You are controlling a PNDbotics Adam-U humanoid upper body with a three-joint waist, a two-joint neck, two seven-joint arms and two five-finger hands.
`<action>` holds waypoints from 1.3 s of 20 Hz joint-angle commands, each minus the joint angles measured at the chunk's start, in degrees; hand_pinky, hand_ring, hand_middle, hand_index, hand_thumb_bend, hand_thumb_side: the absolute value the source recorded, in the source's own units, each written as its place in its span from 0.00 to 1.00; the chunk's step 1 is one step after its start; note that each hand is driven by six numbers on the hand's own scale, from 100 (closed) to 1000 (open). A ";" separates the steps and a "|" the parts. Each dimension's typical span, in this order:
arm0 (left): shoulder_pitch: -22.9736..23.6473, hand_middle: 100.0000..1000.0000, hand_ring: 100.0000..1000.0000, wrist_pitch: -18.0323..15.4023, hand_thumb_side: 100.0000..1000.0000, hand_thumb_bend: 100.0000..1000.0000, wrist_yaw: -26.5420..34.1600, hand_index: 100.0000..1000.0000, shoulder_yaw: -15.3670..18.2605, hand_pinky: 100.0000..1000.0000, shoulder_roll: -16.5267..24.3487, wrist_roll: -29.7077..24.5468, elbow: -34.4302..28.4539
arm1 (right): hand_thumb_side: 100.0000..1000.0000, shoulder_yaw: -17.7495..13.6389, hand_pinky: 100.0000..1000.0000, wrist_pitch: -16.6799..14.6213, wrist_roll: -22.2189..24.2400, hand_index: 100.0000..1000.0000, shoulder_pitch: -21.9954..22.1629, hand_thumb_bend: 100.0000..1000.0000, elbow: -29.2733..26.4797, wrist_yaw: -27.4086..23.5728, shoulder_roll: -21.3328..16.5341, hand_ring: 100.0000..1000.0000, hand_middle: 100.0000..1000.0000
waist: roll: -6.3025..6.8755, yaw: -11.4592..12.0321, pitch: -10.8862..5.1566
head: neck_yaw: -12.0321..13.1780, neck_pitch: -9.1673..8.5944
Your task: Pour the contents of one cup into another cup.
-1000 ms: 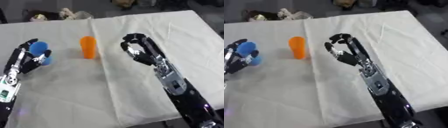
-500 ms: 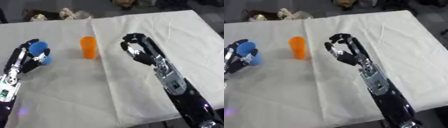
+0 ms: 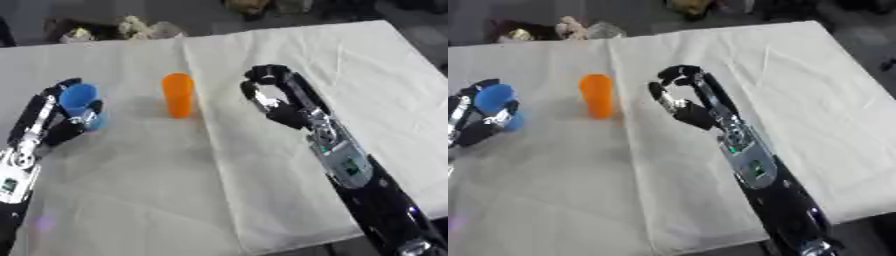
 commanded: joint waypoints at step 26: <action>1.89 0.15 0.17 1.74 0.33 0.00 13.37 0.83 0.02 0.00 0.81 2.33 -5.98 | 0.68 0.04 0.78 0.01 -0.04 0.70 -1.59 0.25 0.44 -1.03 0.34 0.88 0.55 | 0.19 0.45 -1.01 | -0.80 0.27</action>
